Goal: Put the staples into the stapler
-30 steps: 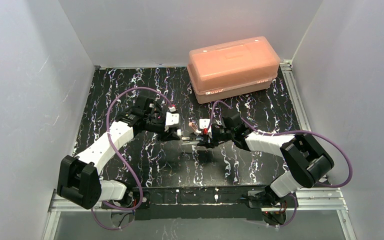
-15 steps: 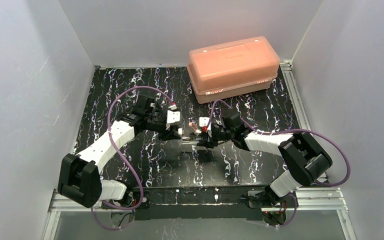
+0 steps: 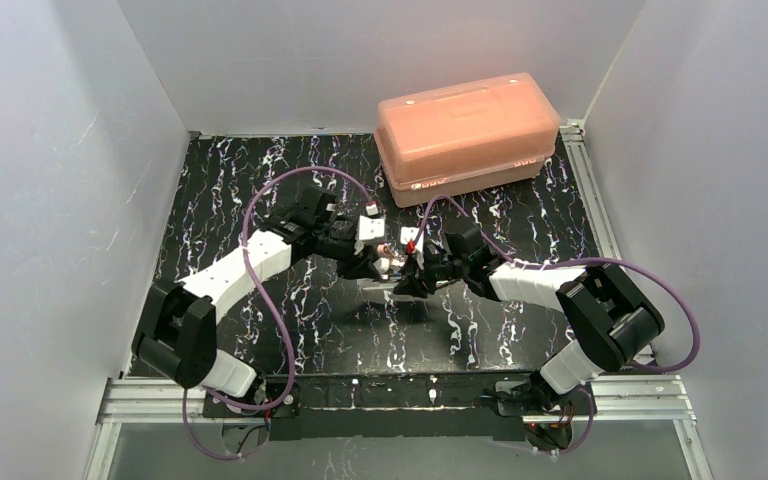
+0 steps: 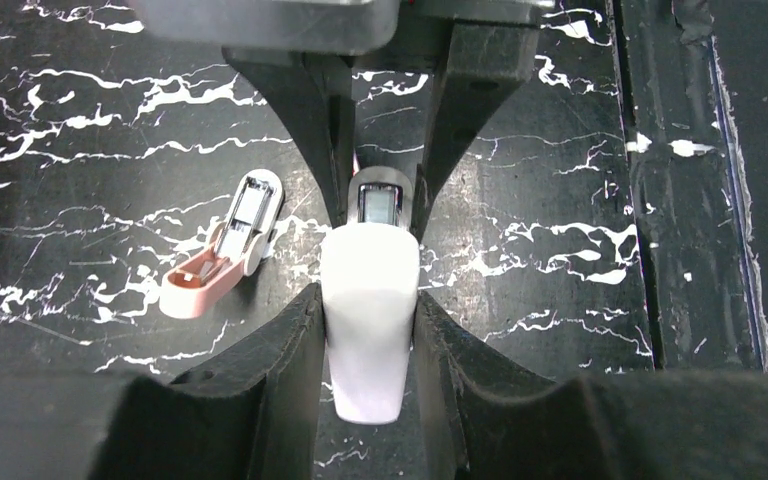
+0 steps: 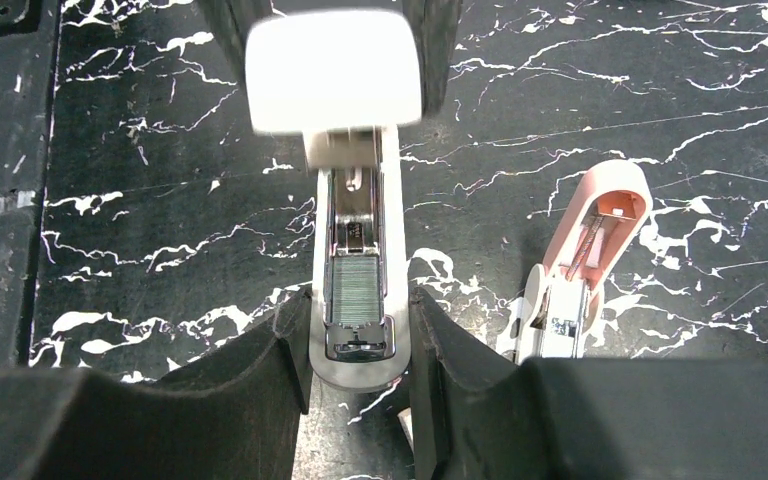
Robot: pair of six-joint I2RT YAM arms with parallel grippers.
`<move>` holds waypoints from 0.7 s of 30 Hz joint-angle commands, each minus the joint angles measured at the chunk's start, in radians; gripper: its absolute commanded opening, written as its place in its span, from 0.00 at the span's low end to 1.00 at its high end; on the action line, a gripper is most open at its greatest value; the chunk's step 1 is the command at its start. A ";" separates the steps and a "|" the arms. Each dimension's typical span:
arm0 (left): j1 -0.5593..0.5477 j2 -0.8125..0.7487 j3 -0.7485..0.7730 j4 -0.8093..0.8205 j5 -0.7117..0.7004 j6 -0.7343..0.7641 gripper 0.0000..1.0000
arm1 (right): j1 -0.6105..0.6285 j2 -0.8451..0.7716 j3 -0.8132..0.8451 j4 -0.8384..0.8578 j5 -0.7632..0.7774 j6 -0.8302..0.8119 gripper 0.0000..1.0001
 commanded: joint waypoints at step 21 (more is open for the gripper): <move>-0.006 -0.003 -0.016 -0.002 -0.103 0.077 0.89 | -0.030 -0.017 0.035 0.140 -0.083 0.112 0.07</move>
